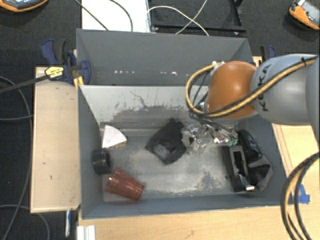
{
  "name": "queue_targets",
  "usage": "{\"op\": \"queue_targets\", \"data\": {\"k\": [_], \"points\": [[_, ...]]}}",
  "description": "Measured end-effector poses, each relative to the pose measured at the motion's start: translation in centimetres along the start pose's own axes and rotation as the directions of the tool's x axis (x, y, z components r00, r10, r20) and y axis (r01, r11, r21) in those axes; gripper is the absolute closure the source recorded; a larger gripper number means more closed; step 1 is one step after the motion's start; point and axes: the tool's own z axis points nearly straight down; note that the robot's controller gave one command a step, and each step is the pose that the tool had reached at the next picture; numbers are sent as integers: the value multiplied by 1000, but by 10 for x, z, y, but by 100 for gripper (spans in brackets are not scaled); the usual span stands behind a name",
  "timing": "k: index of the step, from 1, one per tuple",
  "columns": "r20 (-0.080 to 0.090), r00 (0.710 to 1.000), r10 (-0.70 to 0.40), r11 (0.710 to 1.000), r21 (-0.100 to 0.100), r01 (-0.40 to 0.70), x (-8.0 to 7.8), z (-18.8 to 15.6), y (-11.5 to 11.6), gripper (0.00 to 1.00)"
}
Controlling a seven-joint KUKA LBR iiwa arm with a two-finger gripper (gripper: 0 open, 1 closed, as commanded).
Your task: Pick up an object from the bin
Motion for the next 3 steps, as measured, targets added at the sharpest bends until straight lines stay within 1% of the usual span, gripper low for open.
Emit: {"op": "queue_targets", "data": {"k": [1,2,3], "points": [[0,1000,26,1000,-4,-26,48,-79,91,100],[2,1000,13,1000,0,-13,28,-111,-8,100],[2,1000,14,1000,0,-14,28,-111,-8,100]]}}
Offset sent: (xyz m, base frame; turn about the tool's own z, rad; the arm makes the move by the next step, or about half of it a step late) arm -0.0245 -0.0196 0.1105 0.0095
